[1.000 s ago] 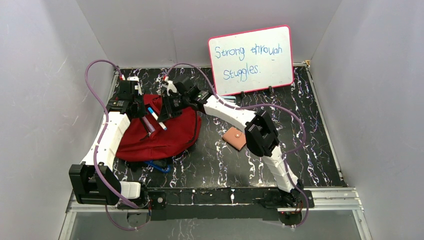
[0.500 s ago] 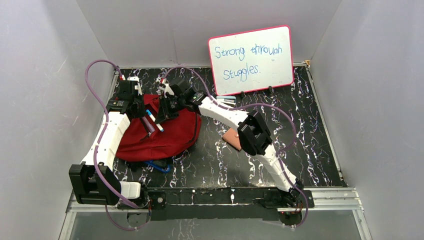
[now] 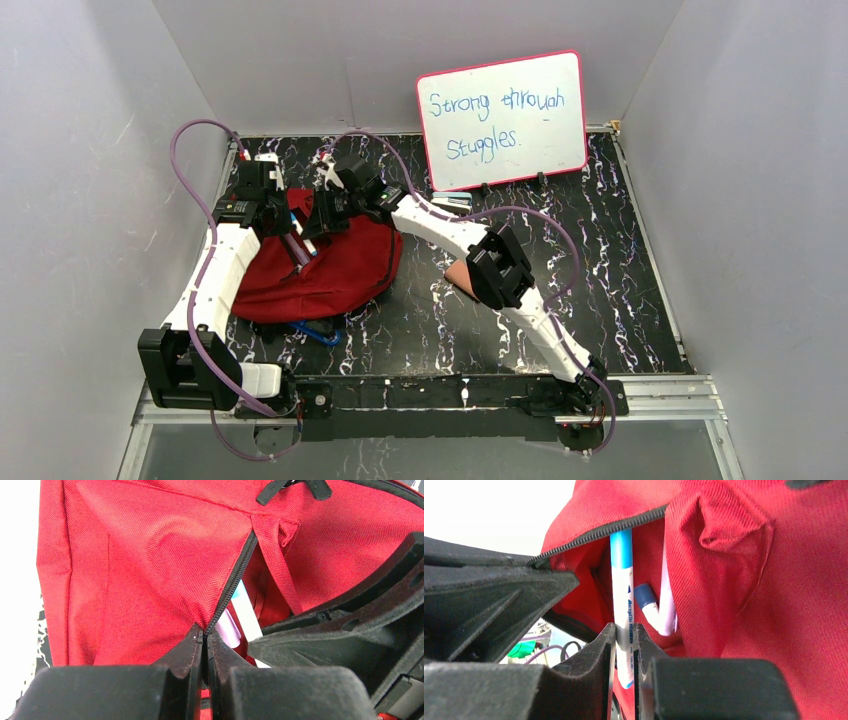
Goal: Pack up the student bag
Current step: Place the stationery in the student bag.
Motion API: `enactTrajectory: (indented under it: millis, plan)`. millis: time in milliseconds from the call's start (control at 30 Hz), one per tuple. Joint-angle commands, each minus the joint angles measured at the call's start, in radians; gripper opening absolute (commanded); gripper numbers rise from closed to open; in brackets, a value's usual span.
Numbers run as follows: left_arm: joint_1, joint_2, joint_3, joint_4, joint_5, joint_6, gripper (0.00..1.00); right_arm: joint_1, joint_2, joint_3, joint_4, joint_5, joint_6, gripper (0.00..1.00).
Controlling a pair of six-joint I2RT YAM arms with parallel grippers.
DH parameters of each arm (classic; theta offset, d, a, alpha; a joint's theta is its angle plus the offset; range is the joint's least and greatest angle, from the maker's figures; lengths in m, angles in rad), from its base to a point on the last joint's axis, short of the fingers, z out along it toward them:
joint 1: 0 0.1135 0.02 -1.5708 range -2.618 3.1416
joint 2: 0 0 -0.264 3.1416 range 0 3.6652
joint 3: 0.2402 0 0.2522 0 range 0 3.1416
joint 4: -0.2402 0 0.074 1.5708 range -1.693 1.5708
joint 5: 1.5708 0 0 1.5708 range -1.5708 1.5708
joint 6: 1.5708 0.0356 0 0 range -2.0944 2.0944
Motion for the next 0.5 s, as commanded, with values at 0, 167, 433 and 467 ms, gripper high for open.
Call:
enactTrajectory:
  millis: [0,167,433,467]
  plan:
    - [0.003,-0.047,0.011,-0.005,0.011,0.004,0.00,0.003,0.043,0.070,0.108,0.035,0.038,0.14]
    - [0.003,-0.052,0.007,-0.005,0.007,0.003,0.00,0.005,0.066,0.077,0.152,0.049,0.045,0.25]
    - [0.003,-0.047,0.003,-0.004,0.006,-0.001,0.00,0.005,-0.028,-0.025,0.165,0.087,-0.043,0.44]
    - [0.003,-0.046,0.001,-0.004,0.007,-0.002,0.00,0.005,-0.042,-0.034,0.164,0.090,-0.053,0.45]
